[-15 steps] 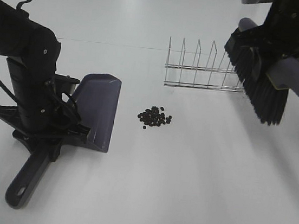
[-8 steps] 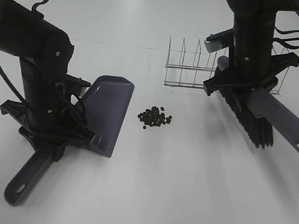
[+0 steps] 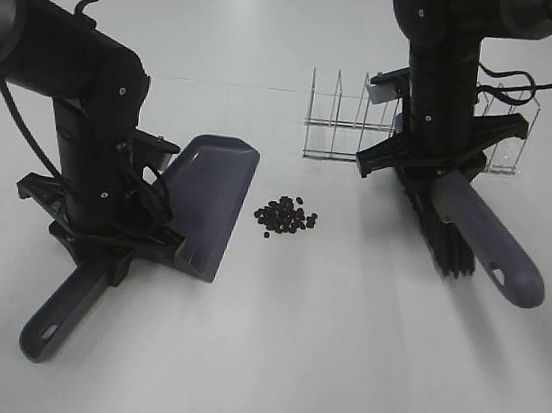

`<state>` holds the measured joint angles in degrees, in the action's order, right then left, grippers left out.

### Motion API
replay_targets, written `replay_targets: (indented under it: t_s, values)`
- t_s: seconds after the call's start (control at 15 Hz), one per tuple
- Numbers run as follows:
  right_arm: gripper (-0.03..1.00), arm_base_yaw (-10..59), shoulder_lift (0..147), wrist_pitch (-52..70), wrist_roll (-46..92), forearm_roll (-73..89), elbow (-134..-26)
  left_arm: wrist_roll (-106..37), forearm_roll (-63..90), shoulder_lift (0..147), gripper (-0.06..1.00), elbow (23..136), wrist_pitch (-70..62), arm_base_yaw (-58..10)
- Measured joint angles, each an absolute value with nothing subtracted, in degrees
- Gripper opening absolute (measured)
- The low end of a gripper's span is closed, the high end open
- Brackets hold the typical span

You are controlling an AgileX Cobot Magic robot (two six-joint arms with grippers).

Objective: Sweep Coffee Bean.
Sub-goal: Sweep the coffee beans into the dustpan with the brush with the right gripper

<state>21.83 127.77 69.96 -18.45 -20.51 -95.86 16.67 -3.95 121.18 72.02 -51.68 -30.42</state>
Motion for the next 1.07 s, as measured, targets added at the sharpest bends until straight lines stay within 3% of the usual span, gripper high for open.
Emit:
replay_targets:
  t_s: [0.6,1.07]
  values:
    - [0.29,27.1,134.3,69.1,-18.9,-10.4,-98.5,15.4,-6.2,122.4,0.33,73.1,-51.9,-30.6]
    - [0.29,27.1,134.9,61.5,-20.0,9.3,-98.5,15.0,-6.4,122.7,0.33,73.2,-52.0,-30.6]
